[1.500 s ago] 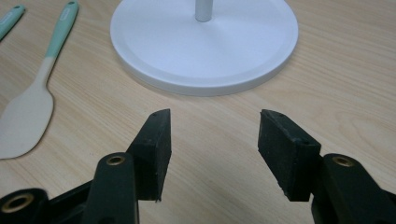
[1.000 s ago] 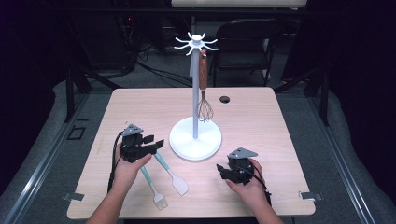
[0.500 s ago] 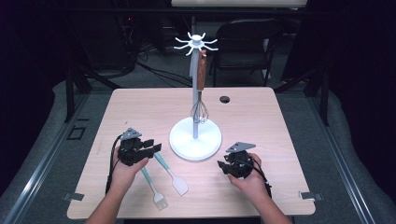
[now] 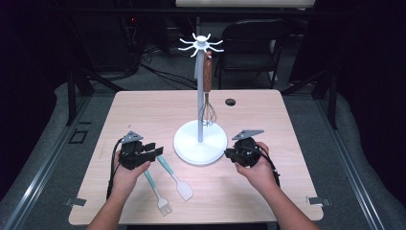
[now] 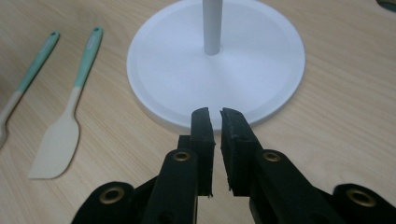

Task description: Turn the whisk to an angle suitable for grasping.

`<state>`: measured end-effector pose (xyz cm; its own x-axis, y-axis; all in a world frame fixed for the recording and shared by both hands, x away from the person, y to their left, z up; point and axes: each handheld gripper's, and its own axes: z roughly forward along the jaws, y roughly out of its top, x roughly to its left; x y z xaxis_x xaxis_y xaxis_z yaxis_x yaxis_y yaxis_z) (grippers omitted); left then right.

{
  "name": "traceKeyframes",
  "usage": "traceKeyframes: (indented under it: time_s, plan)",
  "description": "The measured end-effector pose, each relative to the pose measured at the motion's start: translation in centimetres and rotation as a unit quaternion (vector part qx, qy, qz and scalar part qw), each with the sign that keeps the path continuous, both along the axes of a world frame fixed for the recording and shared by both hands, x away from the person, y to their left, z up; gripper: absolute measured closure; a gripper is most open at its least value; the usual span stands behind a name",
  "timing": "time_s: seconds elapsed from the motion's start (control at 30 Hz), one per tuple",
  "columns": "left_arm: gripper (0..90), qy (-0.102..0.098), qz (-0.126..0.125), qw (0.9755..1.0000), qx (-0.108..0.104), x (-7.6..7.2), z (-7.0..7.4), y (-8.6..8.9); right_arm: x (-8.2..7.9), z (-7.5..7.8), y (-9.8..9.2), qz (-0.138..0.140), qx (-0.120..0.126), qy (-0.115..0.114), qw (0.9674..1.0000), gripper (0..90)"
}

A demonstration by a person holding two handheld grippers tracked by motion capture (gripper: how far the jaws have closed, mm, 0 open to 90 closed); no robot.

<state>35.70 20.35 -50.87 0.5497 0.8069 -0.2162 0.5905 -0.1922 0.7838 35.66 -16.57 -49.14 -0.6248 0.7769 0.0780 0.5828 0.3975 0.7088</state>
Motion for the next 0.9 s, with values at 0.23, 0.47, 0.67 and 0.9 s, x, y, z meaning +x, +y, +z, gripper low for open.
traceKeyframes:
  time_s: [0.23, 0.47, 0.67, 0.9]
  plan:
    - [55.7, 0.001, 0.005, 1.0000, -0.003, 0.0, 0.1, 0.2, 0.9, 2.4, 1.0, 0.021, -0.011, -0.008, 0.9997, 90.0]
    - [55.7, 0.001, 0.006, 1.0000, -0.005, 0.1, 0.0, 0.4, 1.7, 4.8, 1.9, 0.033, -0.008, -0.043, 0.9985, 90.0]
    - [55.7, 0.001, 0.007, 0.9999, -0.009, 0.1, 0.0, 0.5, 2.1, 6.9, 1.9, 0.031, 0.027, -0.082, 0.9958, 90.0]
    - [55.5, 0.001, 0.009, 0.9999, -0.010, 0.2, 0.0, 0.7, 2.6, 9.4, 2.0, 0.024, 0.068, -0.135, 0.9882, 90.0]
